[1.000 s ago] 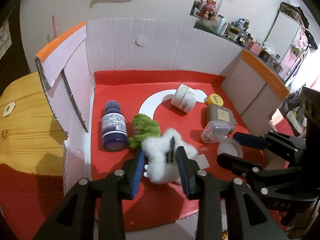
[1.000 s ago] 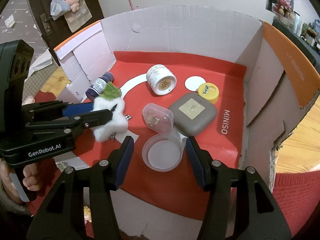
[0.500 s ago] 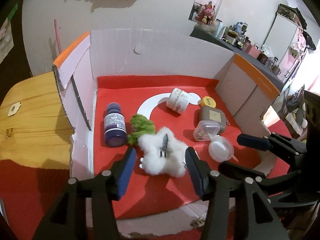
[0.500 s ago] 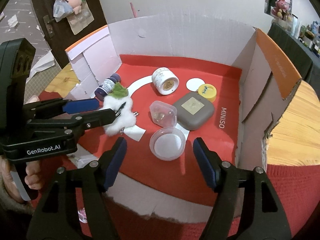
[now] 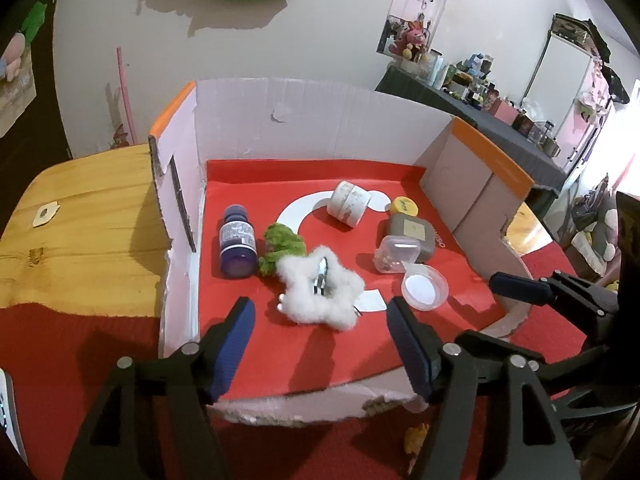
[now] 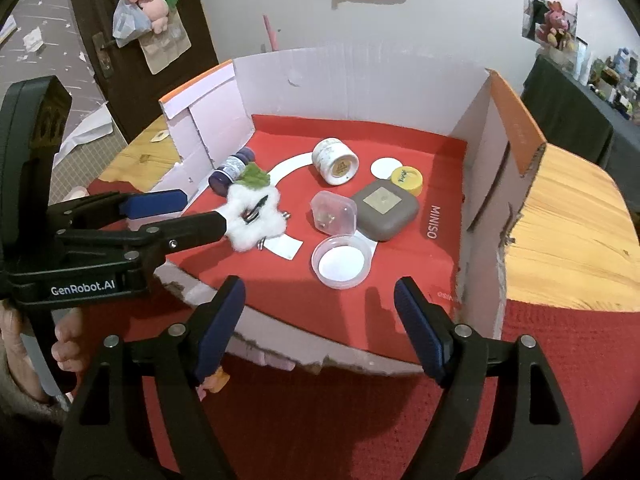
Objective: Organize objects
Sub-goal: 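Withdraw both grippers up and out of the box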
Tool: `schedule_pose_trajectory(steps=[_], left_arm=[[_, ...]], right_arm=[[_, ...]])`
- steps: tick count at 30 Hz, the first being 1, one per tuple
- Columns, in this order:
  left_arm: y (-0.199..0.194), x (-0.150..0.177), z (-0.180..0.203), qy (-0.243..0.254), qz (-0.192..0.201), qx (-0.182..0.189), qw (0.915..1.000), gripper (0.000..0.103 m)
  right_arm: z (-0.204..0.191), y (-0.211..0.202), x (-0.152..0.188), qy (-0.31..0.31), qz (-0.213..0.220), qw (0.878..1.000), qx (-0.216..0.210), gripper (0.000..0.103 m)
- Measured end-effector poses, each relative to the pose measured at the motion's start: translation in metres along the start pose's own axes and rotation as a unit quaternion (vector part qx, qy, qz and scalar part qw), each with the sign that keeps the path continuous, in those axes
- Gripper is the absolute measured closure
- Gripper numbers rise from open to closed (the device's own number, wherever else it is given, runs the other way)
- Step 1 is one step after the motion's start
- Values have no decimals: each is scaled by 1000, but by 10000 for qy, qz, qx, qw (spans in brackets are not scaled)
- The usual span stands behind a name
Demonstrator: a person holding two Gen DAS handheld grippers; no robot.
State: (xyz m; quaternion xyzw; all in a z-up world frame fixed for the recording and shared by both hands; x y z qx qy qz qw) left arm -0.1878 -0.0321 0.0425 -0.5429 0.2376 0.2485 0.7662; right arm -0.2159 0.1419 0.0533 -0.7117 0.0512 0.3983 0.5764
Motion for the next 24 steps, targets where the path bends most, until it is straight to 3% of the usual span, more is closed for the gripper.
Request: schedule_pose_trajectory(steps=[4, 10, 20, 24], left_arm=[[-6, 4, 4, 41, 58, -75, 9999, 21], [-12, 8, 8, 69, 94, -97, 9999, 20], [-25, 17, 15, 225, 203, -307, 9991, 4], [-31, 21, 17, 272, 256, -367, 9986, 4]], right_arm=[[-1, -6, 4, 4, 35, 10000, 17, 19], [-1, -13, 10, 26, 52, 10000, 55, 19], [-5, -25, 17, -16, 149, 9998, 147, 13], [-5, -29, 19, -1, 165, 9997, 183, 10]])
Point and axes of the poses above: each gripper's, at about its wrist camera, not at the fingertips, and y roughly the way its jaws point, z to its right, x to its underside, the point moved 2 cm from there along y, roughly the way its jaws point, and after that the axes turned 8 degrees about x, right-handed, at the moved point
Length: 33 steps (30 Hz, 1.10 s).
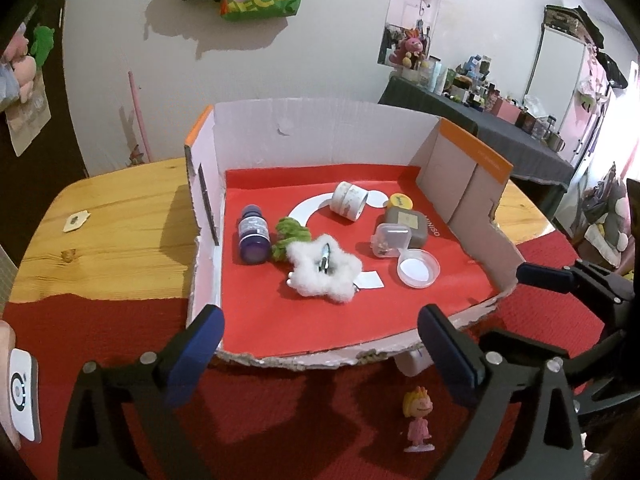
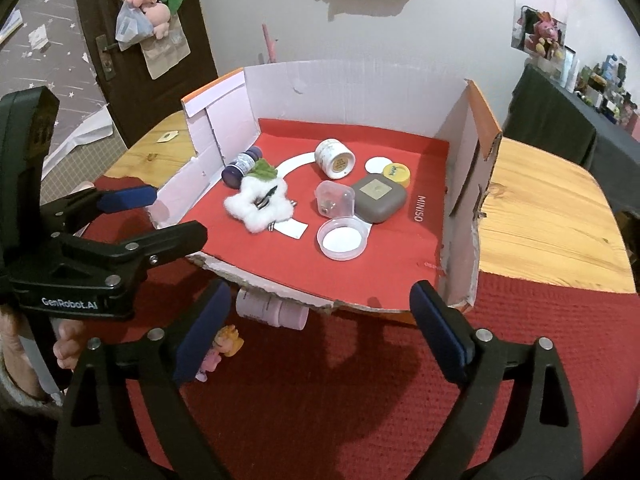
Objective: Organize objects
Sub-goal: 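Withdraw both grippers up and out of the box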
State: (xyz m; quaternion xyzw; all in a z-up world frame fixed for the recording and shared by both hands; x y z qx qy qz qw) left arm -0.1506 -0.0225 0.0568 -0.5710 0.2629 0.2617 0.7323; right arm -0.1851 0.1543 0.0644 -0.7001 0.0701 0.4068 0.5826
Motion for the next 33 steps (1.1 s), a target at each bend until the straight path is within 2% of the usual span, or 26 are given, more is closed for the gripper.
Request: schedule_pose_trajectory(steps=[4, 33], left_arm=[[-5, 3, 0, -20, 28, -30, 10000, 0], [-9, 43, 12, 61, -212, -14, 9998, 0]], right_arm=[[-1, -2, 4, 7, -25, 10000, 26, 8], [0, -7, 42, 174, -180, 9997, 54, 8]])
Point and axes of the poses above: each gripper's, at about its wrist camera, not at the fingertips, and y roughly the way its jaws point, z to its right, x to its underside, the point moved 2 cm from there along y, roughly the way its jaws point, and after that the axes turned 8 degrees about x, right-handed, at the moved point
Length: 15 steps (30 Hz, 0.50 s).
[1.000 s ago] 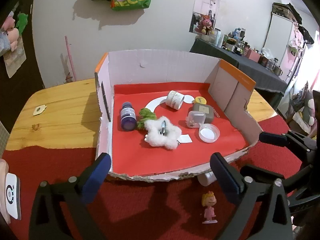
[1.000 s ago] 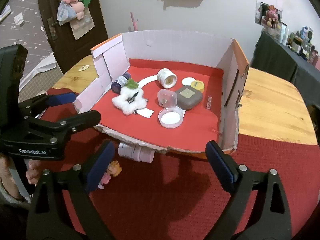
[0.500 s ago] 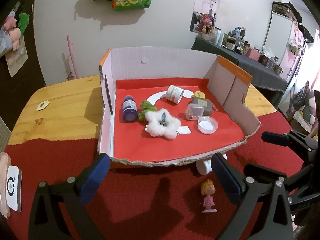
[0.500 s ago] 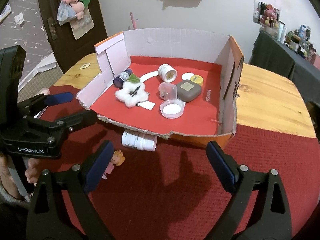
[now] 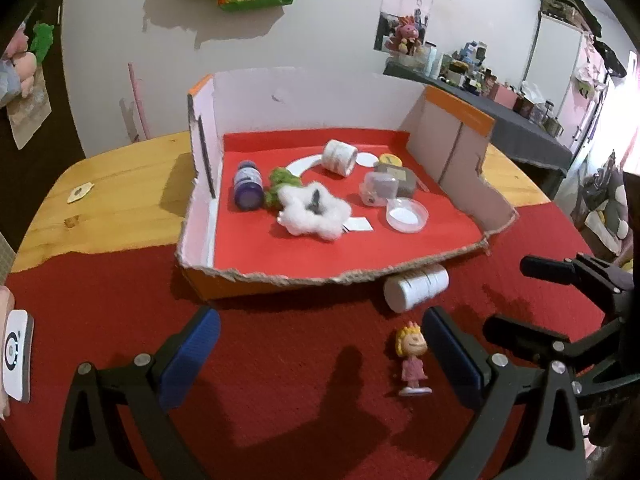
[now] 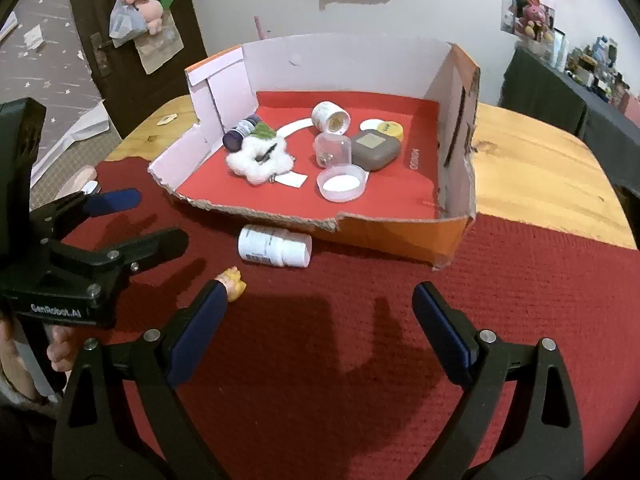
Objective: Organize objects
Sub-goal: 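Withdraw both grippers up and out of the box, then close left gripper on the pink doll figurine while right gripper closes on the white pill bottle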
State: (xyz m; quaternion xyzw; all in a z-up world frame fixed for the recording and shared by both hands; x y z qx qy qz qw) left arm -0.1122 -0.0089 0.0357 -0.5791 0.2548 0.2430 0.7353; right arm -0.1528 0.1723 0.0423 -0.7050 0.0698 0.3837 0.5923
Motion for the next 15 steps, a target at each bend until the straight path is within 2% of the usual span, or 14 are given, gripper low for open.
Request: schedule_pose_trajectory(steps=[15], left_arm=[[2, 25, 22, 268, -135, 39, 9995, 0]], right_arm=[[21, 2, 11, 249, -38, 9992, 299, 8]])
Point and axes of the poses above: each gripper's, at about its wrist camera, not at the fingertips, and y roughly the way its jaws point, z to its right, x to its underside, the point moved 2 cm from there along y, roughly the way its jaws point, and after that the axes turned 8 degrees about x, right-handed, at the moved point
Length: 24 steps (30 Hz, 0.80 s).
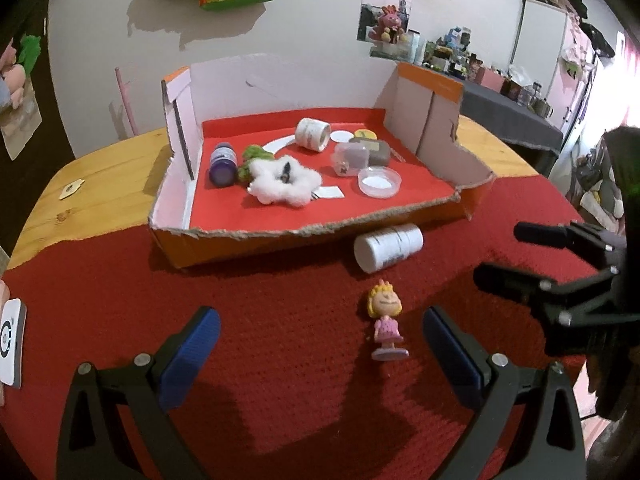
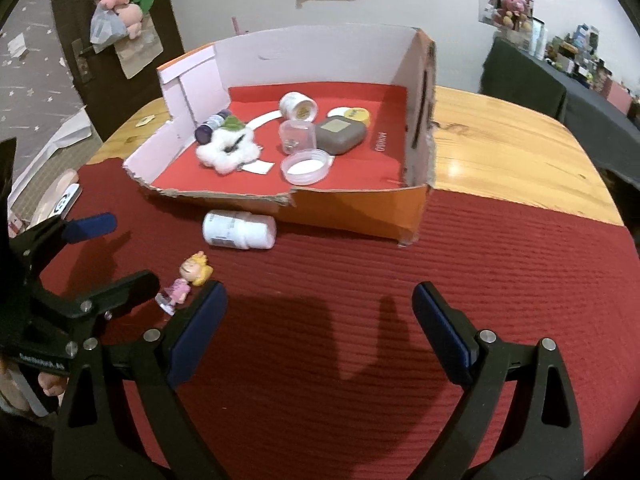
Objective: Organize objects
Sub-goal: 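Close left gripper on the pink doll figurine while right gripper closes on the white pill bottle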
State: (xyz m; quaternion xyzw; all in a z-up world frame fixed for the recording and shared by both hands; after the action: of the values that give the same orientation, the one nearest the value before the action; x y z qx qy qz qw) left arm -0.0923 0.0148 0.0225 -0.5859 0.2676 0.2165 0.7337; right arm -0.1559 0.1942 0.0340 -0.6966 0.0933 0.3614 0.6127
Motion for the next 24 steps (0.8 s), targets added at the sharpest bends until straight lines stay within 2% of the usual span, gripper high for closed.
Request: schedule_pose_trajectory(steps=[7, 13, 16, 18, 24], left_arm=[[11, 7, 9, 150, -132, -49, 9998, 0], [24, 12, 1, 168, -293, -417, 9986, 2], [26, 14, -7, 29, -314, -401, 9987, 2], [24, 13, -12, -11, -274, -455, 9986, 5], [18, 10, -20, -1, -164, -425, 9990, 21]], right_arm=[[-2, 3, -5, 2, -6, 10000, -77, 8], [-15, 10, -12, -83, -26, 9998, -193, 8], [-24, 16, -13, -151, -70, 9995, -266, 8], [-31, 20, -14, -206, -102, 9992, -313, 8], [-48, 28, -21, -251, -96, 9984, -488, 8]])
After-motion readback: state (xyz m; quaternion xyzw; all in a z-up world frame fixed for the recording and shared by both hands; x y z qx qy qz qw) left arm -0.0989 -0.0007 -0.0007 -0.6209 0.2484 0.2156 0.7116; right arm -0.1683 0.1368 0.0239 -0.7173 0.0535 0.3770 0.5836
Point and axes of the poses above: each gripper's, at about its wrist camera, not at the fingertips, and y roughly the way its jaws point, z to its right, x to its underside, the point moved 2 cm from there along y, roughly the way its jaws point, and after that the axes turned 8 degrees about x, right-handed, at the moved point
